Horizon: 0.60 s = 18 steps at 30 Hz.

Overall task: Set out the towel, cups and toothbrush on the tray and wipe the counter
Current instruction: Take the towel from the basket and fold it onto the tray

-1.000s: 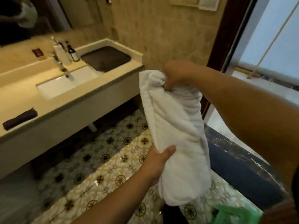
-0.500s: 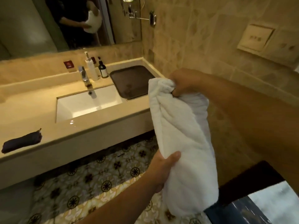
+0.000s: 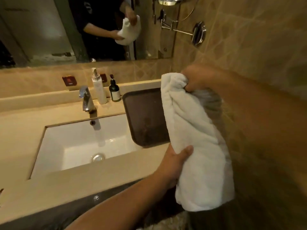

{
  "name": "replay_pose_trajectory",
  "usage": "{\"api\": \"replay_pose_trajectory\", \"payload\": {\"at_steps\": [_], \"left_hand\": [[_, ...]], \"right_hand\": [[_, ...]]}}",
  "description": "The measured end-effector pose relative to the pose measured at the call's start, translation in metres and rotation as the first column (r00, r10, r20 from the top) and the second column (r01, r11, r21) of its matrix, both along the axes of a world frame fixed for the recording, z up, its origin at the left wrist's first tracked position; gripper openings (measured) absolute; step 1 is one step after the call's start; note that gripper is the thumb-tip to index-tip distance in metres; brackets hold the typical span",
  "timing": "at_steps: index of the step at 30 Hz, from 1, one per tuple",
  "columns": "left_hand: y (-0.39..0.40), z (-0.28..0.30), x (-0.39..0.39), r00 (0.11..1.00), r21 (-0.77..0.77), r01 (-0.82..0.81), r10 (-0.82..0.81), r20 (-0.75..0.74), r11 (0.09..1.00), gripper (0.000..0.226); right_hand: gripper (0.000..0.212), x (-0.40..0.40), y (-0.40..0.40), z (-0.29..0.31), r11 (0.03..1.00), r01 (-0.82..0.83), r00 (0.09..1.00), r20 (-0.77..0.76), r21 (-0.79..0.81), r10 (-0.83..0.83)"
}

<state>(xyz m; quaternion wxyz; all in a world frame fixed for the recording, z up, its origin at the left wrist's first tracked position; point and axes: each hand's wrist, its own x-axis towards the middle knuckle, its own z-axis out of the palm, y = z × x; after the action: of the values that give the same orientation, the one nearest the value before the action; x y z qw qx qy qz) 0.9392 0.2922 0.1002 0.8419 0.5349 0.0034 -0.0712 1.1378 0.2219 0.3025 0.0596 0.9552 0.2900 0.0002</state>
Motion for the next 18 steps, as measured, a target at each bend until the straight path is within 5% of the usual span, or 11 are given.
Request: {"api": "replay_pose_trajectory", "payload": {"at_steps": [6,10,18], "left_hand": [[0.025,-0.010,0.127,0.991,0.013,-0.109,0.109,-0.074,0.994,0.031],[0.033,-0.045,0.196,0.964,-0.032,-0.178,0.168,-0.208,0.984,0.039],[0.044,-0.120,0.288,0.849,0.266,-0.146,0.258,-0.462,0.953,0.037]], "right_hand": [[0.032,0.143,0.064,-0.028,0.992,0.018,1.000,-0.023,-0.123,-0.021],[0.031,0.223,0.102,-0.087,0.978,-0.010,0.997,-0.075,-0.211,-0.006],[0.023,0.321,0.131,-0.213,0.928,-0.071,0.979,-0.203,-0.366,-0.005]]}}
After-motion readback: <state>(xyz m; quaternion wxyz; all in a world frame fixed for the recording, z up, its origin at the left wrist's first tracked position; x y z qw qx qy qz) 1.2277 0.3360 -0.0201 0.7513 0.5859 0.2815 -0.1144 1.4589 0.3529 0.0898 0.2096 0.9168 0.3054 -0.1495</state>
